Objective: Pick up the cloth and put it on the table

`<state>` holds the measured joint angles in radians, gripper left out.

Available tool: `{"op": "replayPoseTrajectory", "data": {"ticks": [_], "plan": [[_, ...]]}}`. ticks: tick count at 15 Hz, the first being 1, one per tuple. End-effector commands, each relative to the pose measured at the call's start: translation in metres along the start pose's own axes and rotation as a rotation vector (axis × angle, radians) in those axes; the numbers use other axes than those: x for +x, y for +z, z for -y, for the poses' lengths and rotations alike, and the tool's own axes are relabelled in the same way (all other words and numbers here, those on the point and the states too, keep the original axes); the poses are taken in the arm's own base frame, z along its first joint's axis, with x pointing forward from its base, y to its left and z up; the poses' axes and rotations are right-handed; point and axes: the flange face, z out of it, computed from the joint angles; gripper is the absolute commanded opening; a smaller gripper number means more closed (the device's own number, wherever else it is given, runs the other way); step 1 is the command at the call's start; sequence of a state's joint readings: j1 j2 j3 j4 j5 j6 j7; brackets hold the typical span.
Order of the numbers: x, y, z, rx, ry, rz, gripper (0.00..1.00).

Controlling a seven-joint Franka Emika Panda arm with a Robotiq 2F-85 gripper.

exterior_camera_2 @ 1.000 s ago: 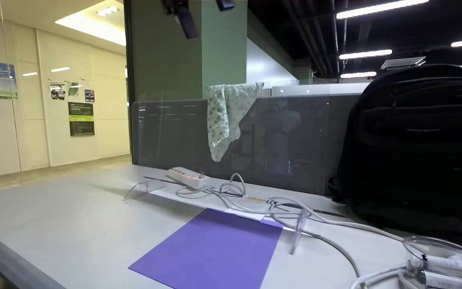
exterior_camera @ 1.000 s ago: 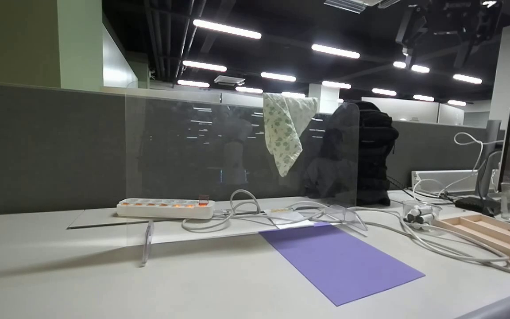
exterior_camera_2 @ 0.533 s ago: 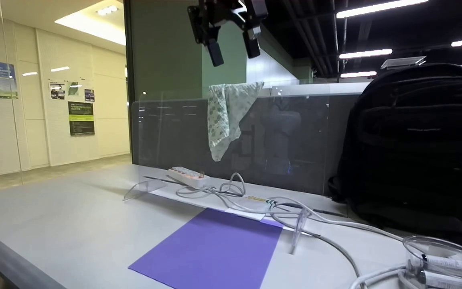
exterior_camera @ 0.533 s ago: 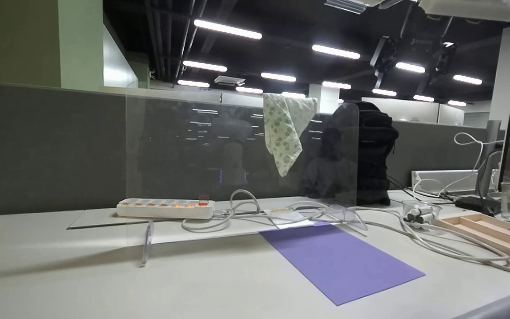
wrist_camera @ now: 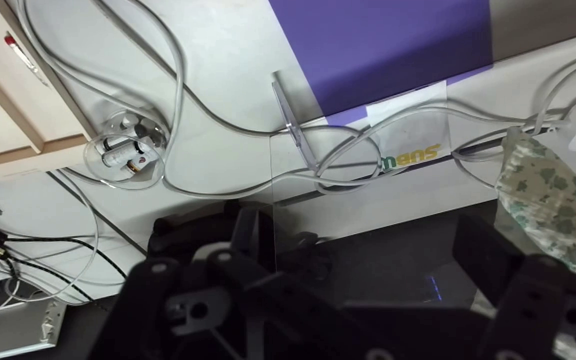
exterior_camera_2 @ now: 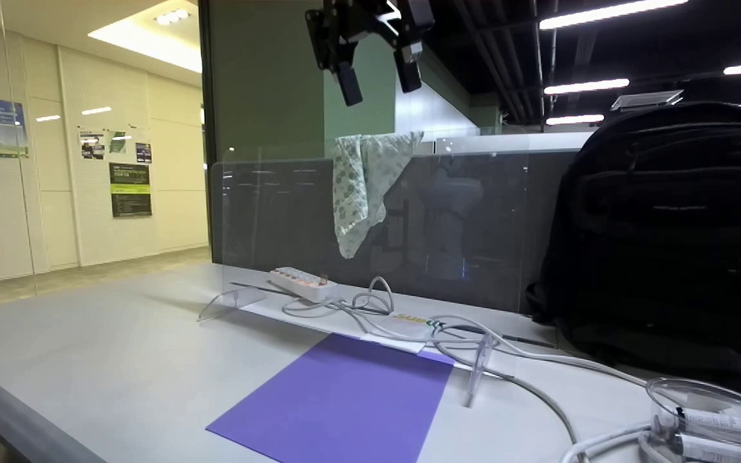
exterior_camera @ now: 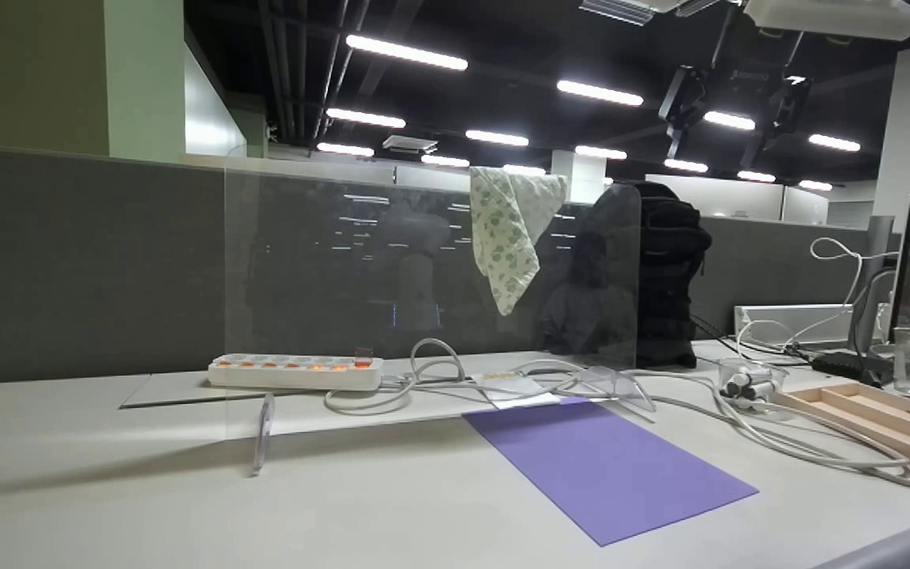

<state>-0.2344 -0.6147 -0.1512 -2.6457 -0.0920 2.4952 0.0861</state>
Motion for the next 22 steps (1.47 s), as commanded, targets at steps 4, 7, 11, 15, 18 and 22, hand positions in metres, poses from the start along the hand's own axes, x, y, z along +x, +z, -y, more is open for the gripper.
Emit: {"op": "replayPoseTrajectory", "data": {"ticks": [4,7,11,15,18,22], "plan": [[0.015,0.034,0.058,0.137,-0.300,0.034,1.00],[0.027,0.055,0.084,0.195,-0.442,0.039,1.00],[0.056,0.071,0.096,0.214,-0.565,0.006,1.00],[0.075,0.087,0.103,0.224,-0.634,-0.042,1.00],[0.076,0.101,0.114,0.202,-0.639,-0.137,1.00],[0.075,0.114,0.133,0.192,-0.636,-0.224,1.00]]}}
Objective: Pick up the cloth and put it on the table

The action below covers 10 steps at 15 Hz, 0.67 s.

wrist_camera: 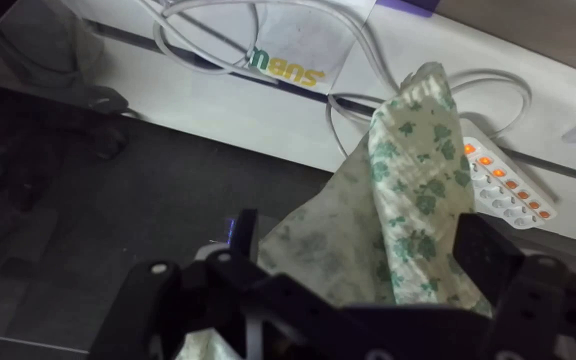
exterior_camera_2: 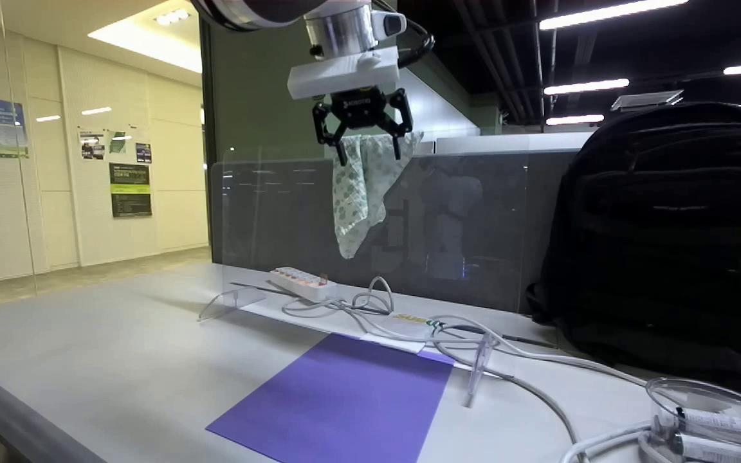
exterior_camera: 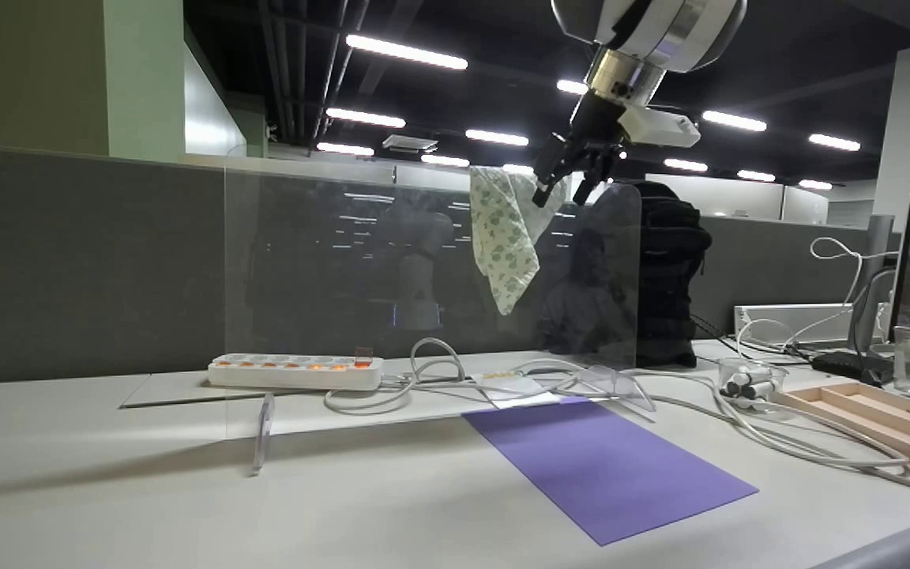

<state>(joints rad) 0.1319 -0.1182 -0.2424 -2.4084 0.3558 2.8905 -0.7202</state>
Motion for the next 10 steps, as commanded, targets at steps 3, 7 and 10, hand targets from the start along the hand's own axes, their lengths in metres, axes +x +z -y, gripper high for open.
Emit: {"op": "replayPoseTrajectory", "data": {"ticks": [3,7,10], "plan": [[0.014,0.020,0.021,-0.009,-0.016,-0.062,1.00],[0.016,0.026,0.030,-0.001,-0.001,-0.081,0.60],[0.017,0.026,0.029,-0.013,0.028,-0.103,0.38]]}}
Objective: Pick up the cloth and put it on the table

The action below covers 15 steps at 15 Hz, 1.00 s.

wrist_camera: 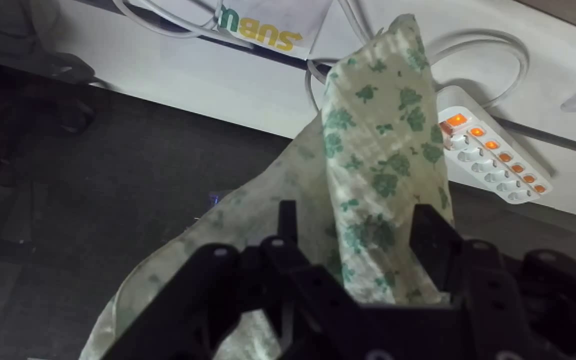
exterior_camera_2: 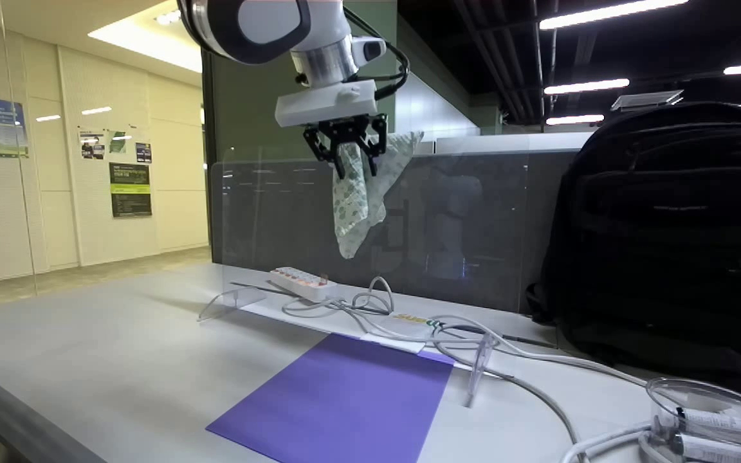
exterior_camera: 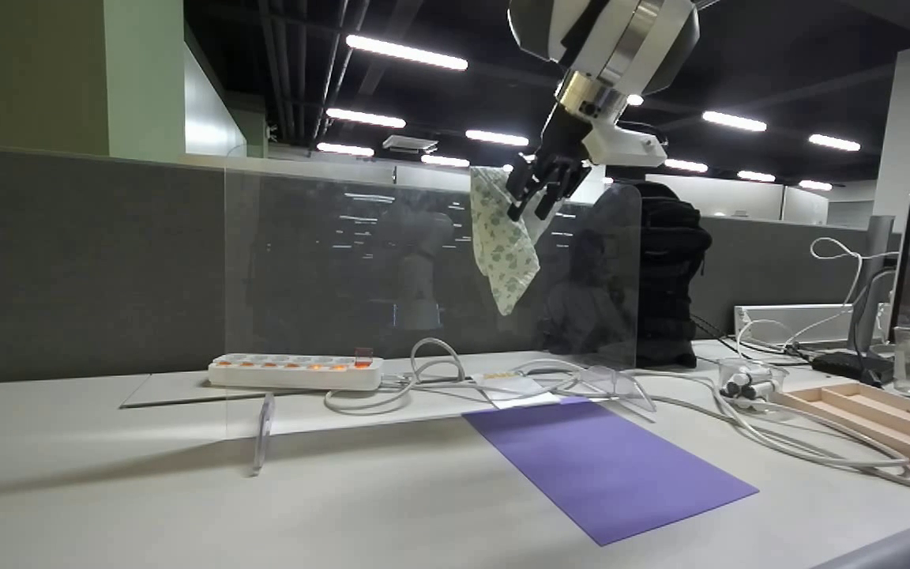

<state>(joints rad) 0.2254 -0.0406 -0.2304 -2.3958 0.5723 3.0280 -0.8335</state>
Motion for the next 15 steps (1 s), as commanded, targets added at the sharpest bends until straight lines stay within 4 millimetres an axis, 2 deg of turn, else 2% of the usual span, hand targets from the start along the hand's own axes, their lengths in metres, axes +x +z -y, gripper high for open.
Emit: {"op": "replayPoseTrajectory", "data": {"ticks": [1,5,7,11,12,13,15], "plan": [[0.009,0.000,-0.006,-0.015,0.023,-0.033,0.31],[0.006,0.005,-0.011,-0.028,0.049,-0.035,0.04],[0.005,0.009,-0.014,-0.029,0.063,-0.029,0.00],[0.001,0.017,-0.015,-0.019,0.081,-0.008,0.00],[0.000,0.018,-0.015,-0.010,0.088,-0.001,0.26],[-0.002,0.020,-0.014,-0.005,0.089,0.008,0.26],[-0.006,0.022,-0.013,0.011,0.089,0.032,0.39]]}}
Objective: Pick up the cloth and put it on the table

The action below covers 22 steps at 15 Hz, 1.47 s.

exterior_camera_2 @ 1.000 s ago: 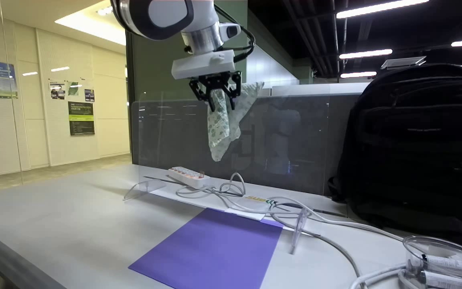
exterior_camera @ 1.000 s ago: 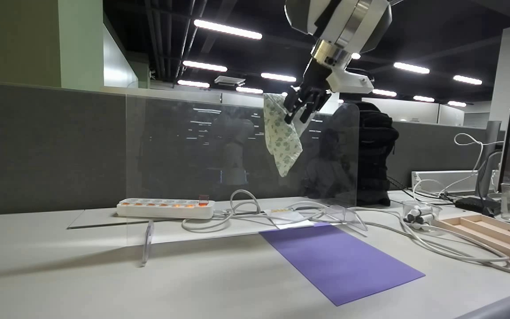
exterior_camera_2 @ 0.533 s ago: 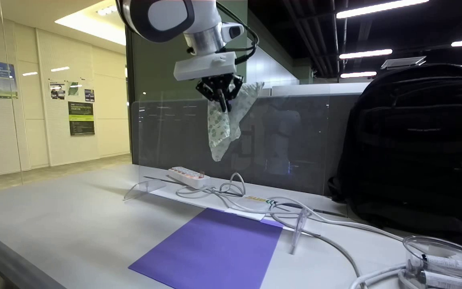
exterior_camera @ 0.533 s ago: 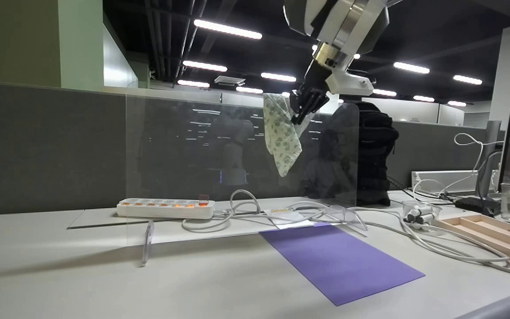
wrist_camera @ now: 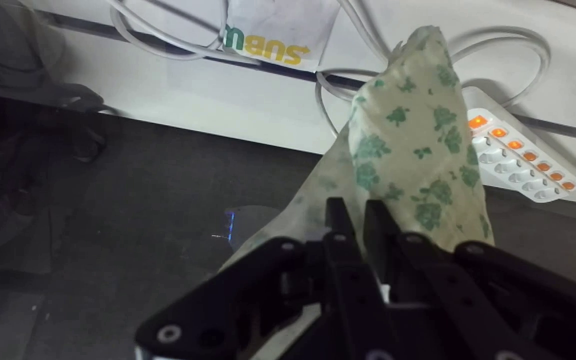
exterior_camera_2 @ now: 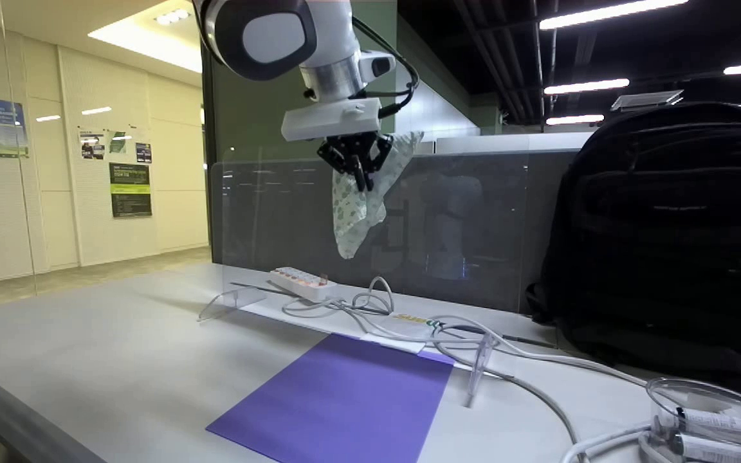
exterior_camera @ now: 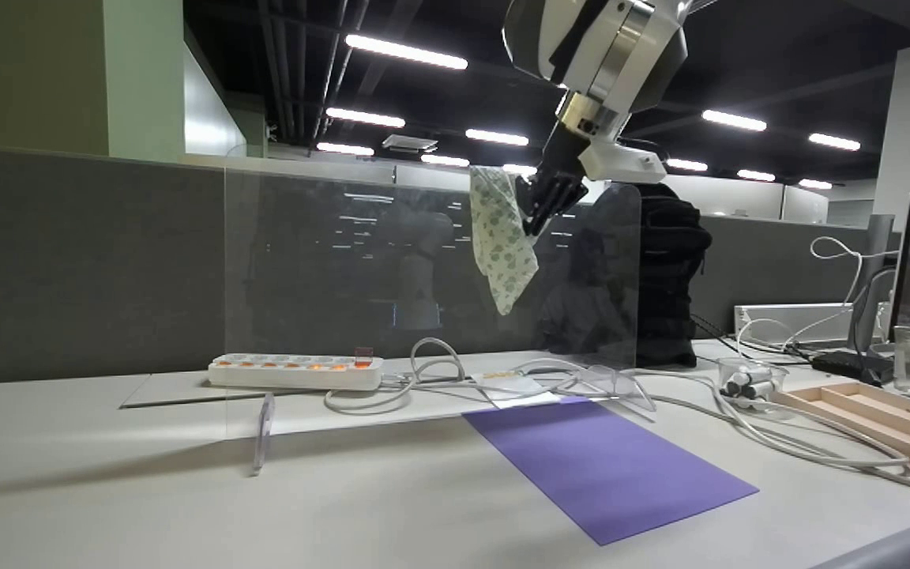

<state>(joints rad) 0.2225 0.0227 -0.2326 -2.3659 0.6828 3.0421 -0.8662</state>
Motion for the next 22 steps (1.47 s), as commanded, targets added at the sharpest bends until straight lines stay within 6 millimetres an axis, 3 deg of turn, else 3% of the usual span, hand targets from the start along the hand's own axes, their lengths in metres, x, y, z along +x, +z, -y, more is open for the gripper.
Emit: {"op": "replayPoseTrajectory", "data": {"ticks": [1,8,10,17,18,20,22], "plan": [[0.001,0.003,-0.003,0.031,0.015,0.030,0.47],[-0.007,0.011,0.005,0.102,-0.054,0.121,0.94],[-0.005,0.013,0.010,0.112,-0.078,0.121,1.00],[-0.001,0.026,0.035,0.149,-0.124,0.135,0.99],[0.000,0.029,0.037,0.155,-0.126,0.139,0.75],[0.002,0.030,0.039,0.155,-0.123,0.135,0.70],[0.005,0.029,0.036,0.148,-0.120,0.126,0.54]]}}
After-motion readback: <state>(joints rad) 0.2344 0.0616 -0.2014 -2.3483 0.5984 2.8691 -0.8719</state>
